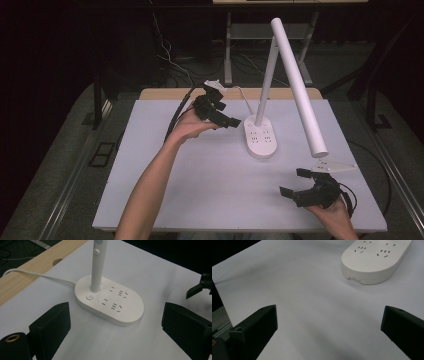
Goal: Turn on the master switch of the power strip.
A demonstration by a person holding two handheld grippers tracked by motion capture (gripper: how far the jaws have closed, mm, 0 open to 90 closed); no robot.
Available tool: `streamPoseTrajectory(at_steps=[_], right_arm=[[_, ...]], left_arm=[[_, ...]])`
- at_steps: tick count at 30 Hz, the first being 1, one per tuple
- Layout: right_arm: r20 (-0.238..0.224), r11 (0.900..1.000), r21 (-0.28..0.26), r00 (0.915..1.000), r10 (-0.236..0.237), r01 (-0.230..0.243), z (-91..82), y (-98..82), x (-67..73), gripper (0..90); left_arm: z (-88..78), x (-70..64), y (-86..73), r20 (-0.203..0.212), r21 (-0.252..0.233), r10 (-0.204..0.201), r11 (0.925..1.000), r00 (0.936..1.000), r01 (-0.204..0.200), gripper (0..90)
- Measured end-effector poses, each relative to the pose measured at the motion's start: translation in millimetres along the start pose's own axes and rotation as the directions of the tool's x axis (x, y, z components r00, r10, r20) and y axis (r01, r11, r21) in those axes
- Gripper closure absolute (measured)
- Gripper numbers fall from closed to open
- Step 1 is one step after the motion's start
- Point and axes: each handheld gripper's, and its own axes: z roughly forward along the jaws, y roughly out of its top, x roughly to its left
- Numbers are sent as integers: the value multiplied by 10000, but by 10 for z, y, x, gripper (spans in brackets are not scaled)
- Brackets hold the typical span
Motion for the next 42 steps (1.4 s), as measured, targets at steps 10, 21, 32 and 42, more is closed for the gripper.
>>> streamPoseTrajectory(at_steps=[10,21,32,42], right_arm=[[-1,10000,-9,10000,-88,88,5,0,1,2],[-15,10000,-16,10000,-79,79,9,1,3,2],[-2,10000,15,10000,-90,90,10,1,3,2],[-41,9999,77,9999,-123,123,3,-1,-10,2]], left_arm=[[164,84,103,-140,-190,-324,9993,9994,321,136],[362,178,72,-73,-184,-726,9972,9973,725,167],[585,262,5,-42,-371,-1233,9917,9924,1230,233],[777,377,-80,60,-493,-1880,9809,9821,1881,291]])
